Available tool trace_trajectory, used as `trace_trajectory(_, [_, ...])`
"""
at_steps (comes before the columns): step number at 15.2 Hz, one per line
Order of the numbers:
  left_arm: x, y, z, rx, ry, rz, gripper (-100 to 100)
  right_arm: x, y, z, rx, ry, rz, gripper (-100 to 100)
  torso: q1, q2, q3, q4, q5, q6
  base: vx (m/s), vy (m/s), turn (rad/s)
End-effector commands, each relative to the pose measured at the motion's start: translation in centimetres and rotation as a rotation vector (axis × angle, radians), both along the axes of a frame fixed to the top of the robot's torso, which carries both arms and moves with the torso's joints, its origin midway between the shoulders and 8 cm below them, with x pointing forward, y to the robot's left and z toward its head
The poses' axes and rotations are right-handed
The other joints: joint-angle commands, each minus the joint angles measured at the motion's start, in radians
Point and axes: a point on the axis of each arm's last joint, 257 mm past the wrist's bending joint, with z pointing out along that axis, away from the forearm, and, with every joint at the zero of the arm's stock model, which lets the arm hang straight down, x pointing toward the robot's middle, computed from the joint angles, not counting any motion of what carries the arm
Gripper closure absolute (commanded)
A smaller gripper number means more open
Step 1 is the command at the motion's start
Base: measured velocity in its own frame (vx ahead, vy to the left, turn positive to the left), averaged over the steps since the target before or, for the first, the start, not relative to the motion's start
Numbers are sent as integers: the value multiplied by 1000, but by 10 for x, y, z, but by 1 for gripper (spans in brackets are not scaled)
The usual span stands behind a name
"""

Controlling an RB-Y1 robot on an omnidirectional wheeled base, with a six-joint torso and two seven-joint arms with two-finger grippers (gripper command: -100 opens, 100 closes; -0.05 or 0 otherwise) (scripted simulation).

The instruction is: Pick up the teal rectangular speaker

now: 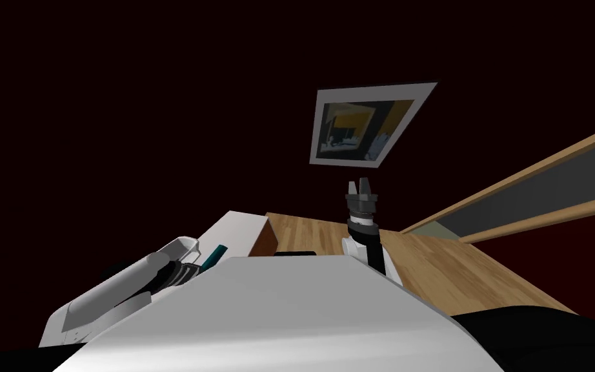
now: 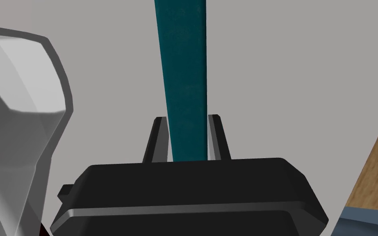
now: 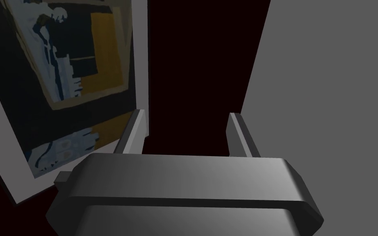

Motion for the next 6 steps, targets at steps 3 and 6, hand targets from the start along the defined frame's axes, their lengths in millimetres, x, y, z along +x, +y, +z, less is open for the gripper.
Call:
trace_trajectory(3, [-4, 2, 11, -1, 3, 6, 100, 0, 0, 0, 0, 0, 0, 0, 0, 0, 0, 0, -1, 0, 2, 0, -29])
trace_trajectory(6, [-5, 3, 13, 0, 2, 6, 100, 0, 0, 0, 0, 0, 0, 0, 0, 0, 0, 0, -1, 0, 2, 2, -16])
